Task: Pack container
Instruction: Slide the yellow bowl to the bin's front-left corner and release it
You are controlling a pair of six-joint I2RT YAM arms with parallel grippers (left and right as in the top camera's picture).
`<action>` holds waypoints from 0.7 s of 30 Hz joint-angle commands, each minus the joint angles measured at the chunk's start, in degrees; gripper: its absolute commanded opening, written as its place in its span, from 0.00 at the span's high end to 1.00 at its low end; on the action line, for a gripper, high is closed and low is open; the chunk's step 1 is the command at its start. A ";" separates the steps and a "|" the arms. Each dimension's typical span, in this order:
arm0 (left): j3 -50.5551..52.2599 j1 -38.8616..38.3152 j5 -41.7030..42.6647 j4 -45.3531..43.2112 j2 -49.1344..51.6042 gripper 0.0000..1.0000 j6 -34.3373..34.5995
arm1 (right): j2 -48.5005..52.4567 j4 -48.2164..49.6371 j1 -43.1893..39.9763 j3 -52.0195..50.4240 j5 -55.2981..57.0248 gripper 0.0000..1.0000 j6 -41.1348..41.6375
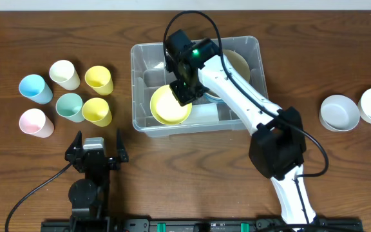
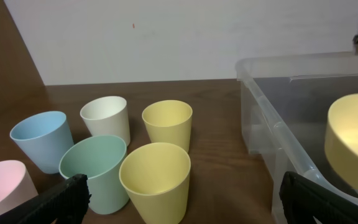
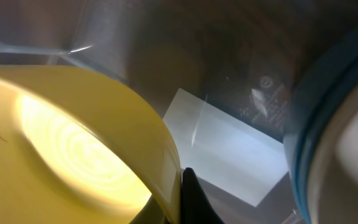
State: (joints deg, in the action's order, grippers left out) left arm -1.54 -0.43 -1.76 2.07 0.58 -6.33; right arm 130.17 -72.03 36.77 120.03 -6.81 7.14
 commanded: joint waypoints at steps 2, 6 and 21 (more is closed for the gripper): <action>1.31 0.26 -1.29 1.86 -0.28 0.02 -0.96 | 2.49 1.05 0.42 0.98 -0.04 0.99 -0.59; 1.31 0.24 -1.29 1.86 -0.28 0.02 -0.96 | 3.13 2.34 0.26 0.98 0.20 0.99 -0.57; 1.31 0.26 -1.29 1.86 -0.28 0.02 -0.96 | 4.96 4.39 0.26 0.96 1.03 0.88 -0.57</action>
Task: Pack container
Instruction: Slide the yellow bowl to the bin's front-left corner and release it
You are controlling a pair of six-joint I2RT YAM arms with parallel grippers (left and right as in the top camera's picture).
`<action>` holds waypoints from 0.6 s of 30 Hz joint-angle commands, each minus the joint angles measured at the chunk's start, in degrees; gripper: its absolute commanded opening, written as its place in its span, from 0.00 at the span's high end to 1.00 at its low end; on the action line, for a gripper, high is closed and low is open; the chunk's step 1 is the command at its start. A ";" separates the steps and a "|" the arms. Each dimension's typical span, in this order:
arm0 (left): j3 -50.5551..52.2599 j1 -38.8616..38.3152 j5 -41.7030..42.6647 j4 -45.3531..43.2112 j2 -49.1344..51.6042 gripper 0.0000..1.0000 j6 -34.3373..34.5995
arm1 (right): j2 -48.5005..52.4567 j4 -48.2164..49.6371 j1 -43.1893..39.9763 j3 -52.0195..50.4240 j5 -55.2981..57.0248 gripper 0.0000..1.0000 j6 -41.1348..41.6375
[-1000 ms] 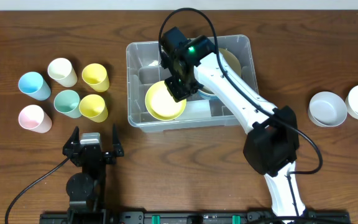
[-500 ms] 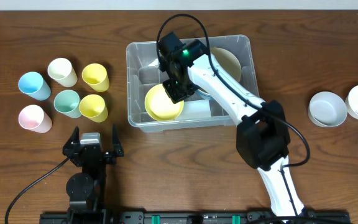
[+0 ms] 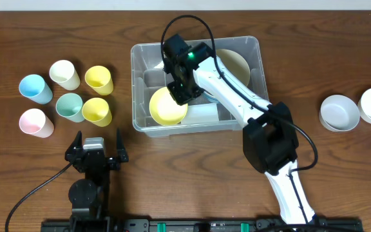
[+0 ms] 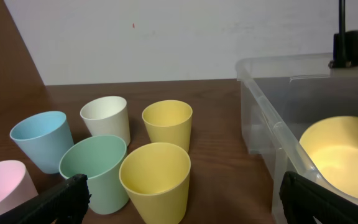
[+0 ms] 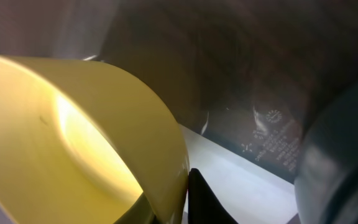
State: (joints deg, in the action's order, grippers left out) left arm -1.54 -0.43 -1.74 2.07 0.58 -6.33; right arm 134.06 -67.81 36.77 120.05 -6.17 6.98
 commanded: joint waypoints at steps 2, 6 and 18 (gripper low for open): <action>1.31 0.26 -1.29 1.86 -0.28 0.02 -0.96 | 1.07 0.17 0.26 0.94 0.39 0.89 -0.42; 1.31 0.26 -1.31 1.86 -0.28 0.02 -0.96 | 1.07 0.00 0.26 0.94 0.39 0.85 -0.44; 1.31 0.26 -1.31 1.86 -0.28 0.02 -0.96 | 1.05 -2.29 -0.13 2.91 0.37 0.55 -0.42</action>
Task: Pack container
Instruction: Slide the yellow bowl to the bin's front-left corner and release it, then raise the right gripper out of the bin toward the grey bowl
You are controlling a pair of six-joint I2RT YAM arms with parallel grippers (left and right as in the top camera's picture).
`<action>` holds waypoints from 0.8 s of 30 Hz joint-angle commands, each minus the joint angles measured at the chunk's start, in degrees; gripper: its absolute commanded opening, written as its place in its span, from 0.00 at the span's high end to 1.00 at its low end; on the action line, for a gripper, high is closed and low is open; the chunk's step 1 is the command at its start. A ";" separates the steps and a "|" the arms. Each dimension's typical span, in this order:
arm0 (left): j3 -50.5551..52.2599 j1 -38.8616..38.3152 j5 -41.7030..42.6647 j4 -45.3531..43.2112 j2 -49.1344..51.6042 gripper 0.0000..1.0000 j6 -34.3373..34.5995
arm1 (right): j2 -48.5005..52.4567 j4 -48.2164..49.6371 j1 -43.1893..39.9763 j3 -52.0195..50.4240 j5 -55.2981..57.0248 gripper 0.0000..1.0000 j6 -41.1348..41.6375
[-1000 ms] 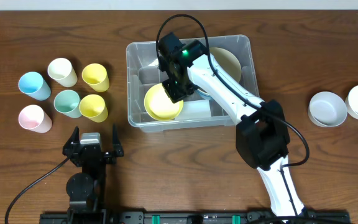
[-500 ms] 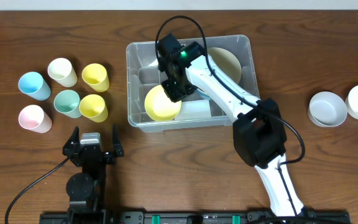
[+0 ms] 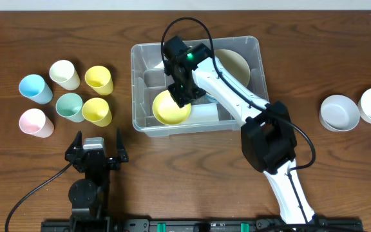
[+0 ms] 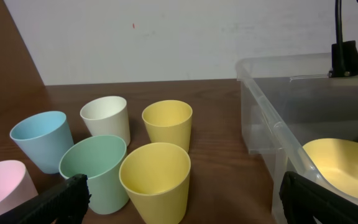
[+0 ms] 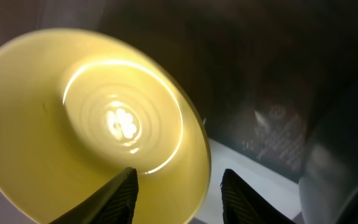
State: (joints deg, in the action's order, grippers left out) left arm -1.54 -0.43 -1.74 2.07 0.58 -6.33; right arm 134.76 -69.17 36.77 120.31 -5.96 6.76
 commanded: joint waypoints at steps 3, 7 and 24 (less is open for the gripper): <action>1.31 0.26 -1.31 1.86 -0.28 0.02 -0.96 | 0.24 -4.55 -0.50 7.61 0.15 0.56 -0.20; 1.31 0.26 -1.29 1.86 -0.28 0.02 -0.96 | 0.04 -11.21 -1.07 19.15 0.17 0.57 -0.17; 1.31 0.26 -1.31 1.86 -0.28 0.02 -0.96 | -0.09 -28.17 -27.87 31.58 1.62 0.57 3.72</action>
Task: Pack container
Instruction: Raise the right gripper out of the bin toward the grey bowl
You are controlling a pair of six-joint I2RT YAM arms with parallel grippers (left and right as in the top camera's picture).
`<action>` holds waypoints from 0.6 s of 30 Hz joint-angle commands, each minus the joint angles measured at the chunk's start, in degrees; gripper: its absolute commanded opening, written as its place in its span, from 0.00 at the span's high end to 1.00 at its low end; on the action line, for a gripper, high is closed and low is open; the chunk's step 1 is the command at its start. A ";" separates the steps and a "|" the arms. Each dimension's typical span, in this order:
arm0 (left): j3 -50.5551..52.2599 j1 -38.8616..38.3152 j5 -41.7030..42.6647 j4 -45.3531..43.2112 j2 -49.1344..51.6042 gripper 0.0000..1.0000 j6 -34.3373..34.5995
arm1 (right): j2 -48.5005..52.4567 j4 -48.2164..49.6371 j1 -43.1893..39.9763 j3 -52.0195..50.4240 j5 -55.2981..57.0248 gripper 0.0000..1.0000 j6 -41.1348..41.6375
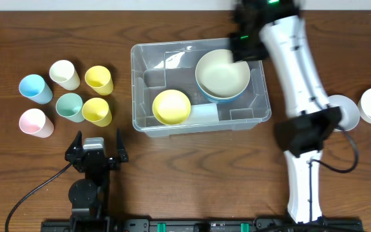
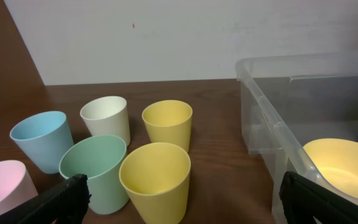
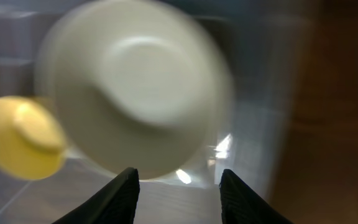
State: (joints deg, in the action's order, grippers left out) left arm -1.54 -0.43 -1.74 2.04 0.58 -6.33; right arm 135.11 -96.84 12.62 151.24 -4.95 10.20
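Note:
A clear plastic container (image 1: 134, 84) stands mid-table. Inside it, a yellow bowl (image 1: 171, 106) lies upright at the front left. At the back right a cream bowl (image 1: 222, 75) is nested in a blue bowl. My right gripper (image 1: 240, 40) hangs open and empty above the container's back right part. Its wrist view looks down on the cream bowl (image 3: 135, 106) and the yellow bowl (image 3: 17, 140), blurred. My left gripper (image 1: 98, 151) rests open near the front edge. Ahead of it in the left wrist view are the cups and the container's wall (image 2: 272, 134).
Several cups stand left of the container: blue (image 1: 34, 88), cream (image 1: 64, 74), two yellow (image 1: 98, 79), green (image 1: 69, 106) and pink (image 1: 33, 122). Two white bowls (image 1: 340, 113) sit at the far right, the right arm crossing beside them.
My right gripper, open just over the yellow bowl at the container's front left, now hangs higher over the back right part. The yellow bowl stays where it lay. The left arm is unchanged.
My right gripper first held the yellow bowl by its rim, tilted, inside the container's front left. Then the bowl was lower, still gripped. Then it lay flat on the floor with the gripper open. Now the gripper is away, empty.

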 commanded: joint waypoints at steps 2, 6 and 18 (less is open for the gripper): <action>1.31 0.26 -1.31 1.88 -0.28 0.02 -0.96 | -0.59 -0.50 -7.61 0.55 0.02 0.57 0.00; 1.31 0.26 -1.31 1.88 -0.28 0.02 -0.96 | -0.76 -0.50 -14.03 0.39 0.04 0.58 -0.02; 1.31 0.26 -1.31 1.88 -0.28 0.02 -0.96 | -1.86 -0.50 -28.85 -8.02 -1.68 0.61 0.46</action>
State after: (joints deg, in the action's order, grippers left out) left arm -1.54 -0.43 -1.74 2.04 0.58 -6.33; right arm 135.11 -97.10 -14.39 144.75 -5.10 10.22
